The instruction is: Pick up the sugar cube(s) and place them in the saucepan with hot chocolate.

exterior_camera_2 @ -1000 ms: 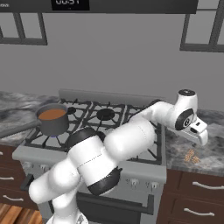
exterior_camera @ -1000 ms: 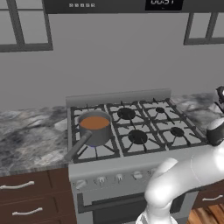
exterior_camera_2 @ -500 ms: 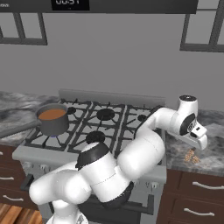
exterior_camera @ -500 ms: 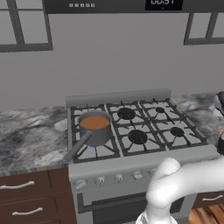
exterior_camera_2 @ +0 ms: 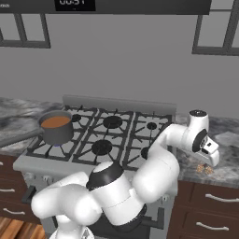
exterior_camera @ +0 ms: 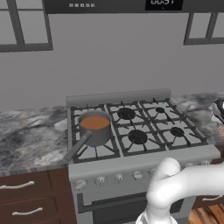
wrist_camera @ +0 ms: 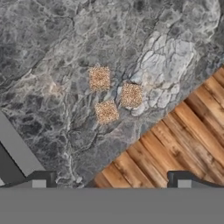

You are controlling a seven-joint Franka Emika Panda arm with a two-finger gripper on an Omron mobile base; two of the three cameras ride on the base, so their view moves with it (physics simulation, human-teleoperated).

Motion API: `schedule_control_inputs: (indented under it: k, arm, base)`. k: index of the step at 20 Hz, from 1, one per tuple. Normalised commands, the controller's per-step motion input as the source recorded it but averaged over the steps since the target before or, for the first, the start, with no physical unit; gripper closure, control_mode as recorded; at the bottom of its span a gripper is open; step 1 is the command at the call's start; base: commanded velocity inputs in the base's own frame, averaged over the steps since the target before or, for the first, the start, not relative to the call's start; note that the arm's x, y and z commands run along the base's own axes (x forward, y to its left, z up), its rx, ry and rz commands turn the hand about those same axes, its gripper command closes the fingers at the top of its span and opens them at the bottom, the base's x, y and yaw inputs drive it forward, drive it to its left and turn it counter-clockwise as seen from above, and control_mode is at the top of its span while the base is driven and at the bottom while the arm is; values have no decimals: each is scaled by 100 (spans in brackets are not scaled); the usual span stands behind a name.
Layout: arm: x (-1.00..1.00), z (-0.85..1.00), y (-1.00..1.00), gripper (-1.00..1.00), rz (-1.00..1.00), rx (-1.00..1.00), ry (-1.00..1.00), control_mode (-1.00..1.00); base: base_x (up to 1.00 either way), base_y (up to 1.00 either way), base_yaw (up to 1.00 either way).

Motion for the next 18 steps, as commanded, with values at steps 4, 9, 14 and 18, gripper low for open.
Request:
schedule_control_inputs:
  k: [4,9,14,18]
  arm:
    - [8,-13,0,-100,3,-10,0,-100]
    - [18,0,0,-100,19,-7,-1,-100]
    - [6,-1,-3,-100,16,0,-8,-100]
    - [3,-9,-14,-100,8,0,0,-100]
  base:
    - [0,0,0]
    - [0,0,0]
    - [0,0,0]
    - [0,0,0]
